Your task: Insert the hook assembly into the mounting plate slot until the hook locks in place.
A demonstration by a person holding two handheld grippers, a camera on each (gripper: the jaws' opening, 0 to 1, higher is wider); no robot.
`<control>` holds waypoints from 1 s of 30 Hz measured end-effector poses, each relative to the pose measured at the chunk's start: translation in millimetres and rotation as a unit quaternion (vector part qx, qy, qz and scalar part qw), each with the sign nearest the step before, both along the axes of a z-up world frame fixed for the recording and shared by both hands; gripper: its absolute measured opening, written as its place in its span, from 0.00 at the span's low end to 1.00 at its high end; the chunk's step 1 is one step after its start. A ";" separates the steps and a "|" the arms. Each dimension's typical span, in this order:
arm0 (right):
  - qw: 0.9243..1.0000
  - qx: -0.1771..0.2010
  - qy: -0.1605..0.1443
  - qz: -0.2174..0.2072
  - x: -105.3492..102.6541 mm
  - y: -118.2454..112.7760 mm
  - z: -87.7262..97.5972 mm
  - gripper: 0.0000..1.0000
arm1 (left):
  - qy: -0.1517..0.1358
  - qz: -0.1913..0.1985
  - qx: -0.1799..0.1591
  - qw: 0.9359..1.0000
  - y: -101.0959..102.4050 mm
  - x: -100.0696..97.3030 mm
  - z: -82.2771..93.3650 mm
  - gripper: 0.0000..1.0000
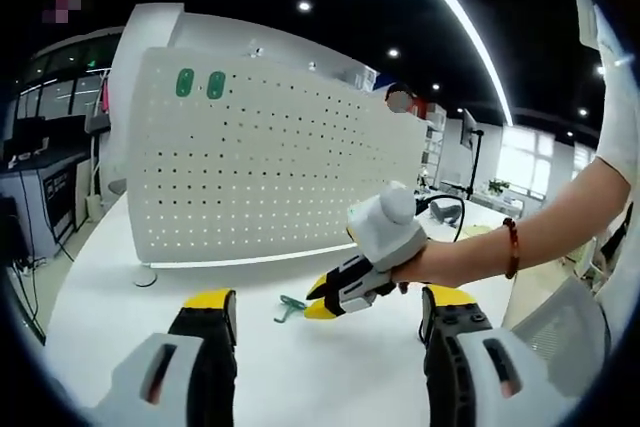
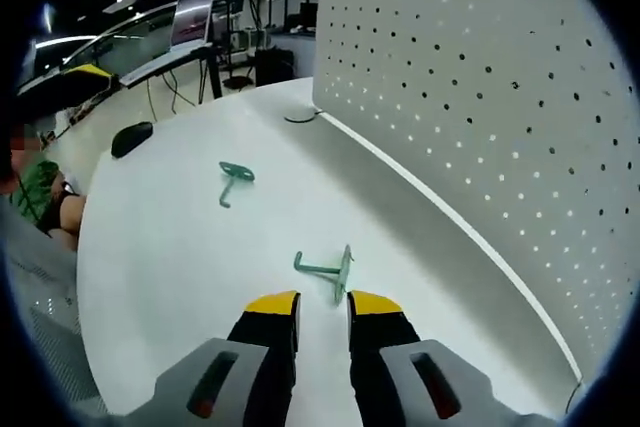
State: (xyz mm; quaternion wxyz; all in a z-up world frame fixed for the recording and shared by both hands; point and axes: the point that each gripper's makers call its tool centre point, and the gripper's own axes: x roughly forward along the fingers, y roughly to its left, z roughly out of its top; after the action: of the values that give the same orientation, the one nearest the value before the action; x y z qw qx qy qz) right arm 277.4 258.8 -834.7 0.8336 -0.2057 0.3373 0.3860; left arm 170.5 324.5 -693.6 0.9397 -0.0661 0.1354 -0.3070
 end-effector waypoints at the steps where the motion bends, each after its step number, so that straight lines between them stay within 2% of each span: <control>1: 1.000 0.000 0.001 0.000 1.5 0.4 -0.7 0.18 | 0.001 0.001 -0.004 1.000 0.0 0.2 0.1 0.77; 8: 1.000 -0.016 -0.001 0.005 7.0 -0.1 -5.2 0.13 | 0.001 0.002 -0.009 1.000 1.7 0.9 0.6 0.77; 17: 0.999 -0.036 0.016 -0.011 11.0 -3.5 -16.4 0.10 | 0.004 0.004 -0.007 1.000 1.5 0.8 -2.3 0.77; 21: 0.999 -0.022 0.019 -0.021 12.4 -2.2 -14.7 0.07 | 0.007 0.010 -0.018 1.000 2.8 1.5 -2.5 0.77; 30: 0.999 -0.034 0.021 -0.012 14.5 -0.5 -17.6 0.05 | 0.010 0.017 -0.017 1.000 7.5 -0.7 -4.0 0.77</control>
State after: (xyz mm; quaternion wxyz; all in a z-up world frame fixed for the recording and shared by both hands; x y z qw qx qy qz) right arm 291.9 258.3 -852.4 0.8234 -0.2220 0.3697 0.3689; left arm 169.8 332.1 -697.5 0.9420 -0.0874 0.1388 -0.2927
